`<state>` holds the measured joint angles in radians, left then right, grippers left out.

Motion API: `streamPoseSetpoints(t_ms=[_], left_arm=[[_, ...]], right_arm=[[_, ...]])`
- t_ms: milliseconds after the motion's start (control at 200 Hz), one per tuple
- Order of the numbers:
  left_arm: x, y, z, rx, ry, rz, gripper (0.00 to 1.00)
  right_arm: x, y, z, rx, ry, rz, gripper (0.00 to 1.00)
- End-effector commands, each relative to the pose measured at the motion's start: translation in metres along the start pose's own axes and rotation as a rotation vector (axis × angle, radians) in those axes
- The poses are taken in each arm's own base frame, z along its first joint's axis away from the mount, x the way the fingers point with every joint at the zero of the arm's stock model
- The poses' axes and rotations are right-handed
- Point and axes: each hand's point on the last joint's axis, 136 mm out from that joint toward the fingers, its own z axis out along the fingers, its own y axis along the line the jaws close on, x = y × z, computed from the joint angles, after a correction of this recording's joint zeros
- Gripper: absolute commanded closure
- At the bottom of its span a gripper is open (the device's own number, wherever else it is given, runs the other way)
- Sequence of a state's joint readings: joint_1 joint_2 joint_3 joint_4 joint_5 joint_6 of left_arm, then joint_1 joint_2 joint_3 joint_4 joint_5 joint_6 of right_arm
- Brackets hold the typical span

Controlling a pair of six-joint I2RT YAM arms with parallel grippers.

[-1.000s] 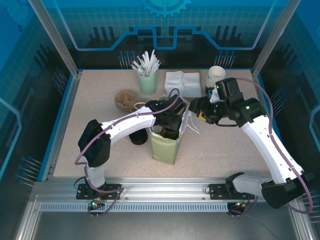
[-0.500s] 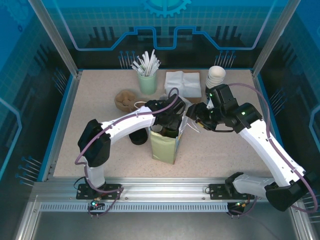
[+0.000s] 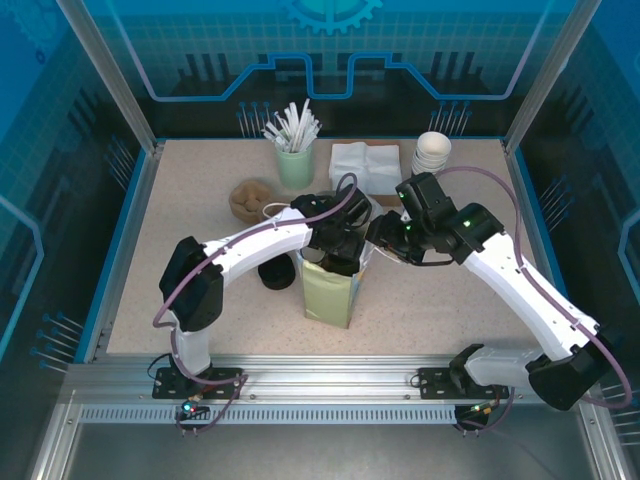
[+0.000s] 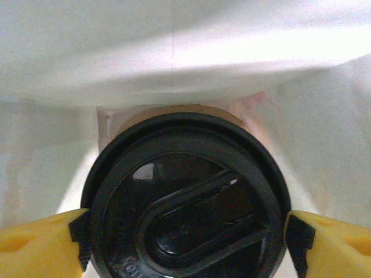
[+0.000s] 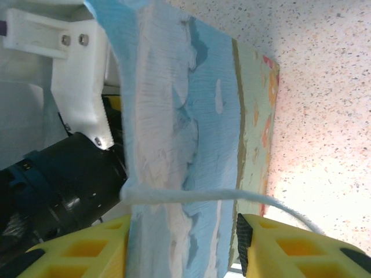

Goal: Pack the takeout coffee

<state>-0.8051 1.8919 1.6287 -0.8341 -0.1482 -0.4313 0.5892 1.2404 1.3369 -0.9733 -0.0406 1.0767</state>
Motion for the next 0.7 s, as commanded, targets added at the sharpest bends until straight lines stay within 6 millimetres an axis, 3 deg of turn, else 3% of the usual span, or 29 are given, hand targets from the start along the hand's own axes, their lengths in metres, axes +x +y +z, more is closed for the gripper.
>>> streamPoseSetpoints(t_ms=[0,150,430,695], left_arm=[[0.017,0.011,0.004,-0.040,0.093,-0.024,0.06],[0.007,0.009,-0.009,-0.040,0.068,-0.027,0.01],[-0.010,0.005,-0.035,-0.029,0.022,-0.036,0.01],[-0.018,0.004,-0.056,-0.020,-0.007,-0.055,0.01]], right_arm=[[-0.004,0.003,-0.004,0.022,-0.022,-0.013,0.53],[-0.005,0.004,-0.002,0.041,-0.016,-0.031,0.58],[-0.010,0.000,-0.010,0.071,-0.053,-0.060,0.84],[-0.013,-0.005,-0.017,0.105,-0.078,-0.075,0.94]])
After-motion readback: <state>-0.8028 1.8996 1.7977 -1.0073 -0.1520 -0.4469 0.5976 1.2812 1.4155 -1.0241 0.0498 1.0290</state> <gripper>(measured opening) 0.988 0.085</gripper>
